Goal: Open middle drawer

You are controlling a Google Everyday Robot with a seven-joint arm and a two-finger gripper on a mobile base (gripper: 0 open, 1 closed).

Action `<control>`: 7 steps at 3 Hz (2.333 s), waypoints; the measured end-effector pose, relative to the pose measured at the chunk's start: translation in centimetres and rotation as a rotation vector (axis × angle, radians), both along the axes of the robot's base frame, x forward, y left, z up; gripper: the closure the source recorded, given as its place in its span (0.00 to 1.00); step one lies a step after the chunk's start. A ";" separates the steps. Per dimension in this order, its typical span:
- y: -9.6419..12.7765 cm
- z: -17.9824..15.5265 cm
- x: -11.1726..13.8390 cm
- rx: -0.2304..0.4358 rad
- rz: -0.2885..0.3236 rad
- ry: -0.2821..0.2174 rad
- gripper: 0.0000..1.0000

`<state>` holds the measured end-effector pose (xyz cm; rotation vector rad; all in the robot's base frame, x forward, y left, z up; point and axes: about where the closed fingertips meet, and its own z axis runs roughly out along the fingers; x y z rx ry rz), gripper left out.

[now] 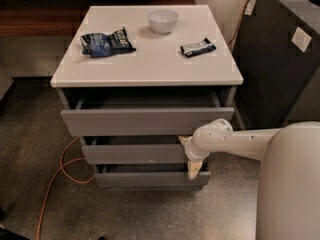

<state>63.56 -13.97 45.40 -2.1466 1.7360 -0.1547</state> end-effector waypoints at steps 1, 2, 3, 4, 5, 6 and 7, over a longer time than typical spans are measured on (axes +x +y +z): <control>-0.4 -1.3 1.5 0.006 -0.021 -0.012 0.00; -0.9 -2.4 2.8 0.009 -0.055 -0.013 0.00; -1.1 -3.1 3.8 0.014 -0.090 -0.013 0.16; -1.1 -3.4 4.4 0.022 -0.114 -0.004 0.39; -1.1 -2.9 4.6 0.039 -0.139 0.016 0.70; -1.2 -1.7 3.9 0.065 -0.146 0.033 0.99; -0.8 -0.5 1.9 0.077 -0.129 0.049 1.00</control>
Offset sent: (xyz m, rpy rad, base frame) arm 0.0510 -0.0184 -0.0352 0.0142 -0.0182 -0.1204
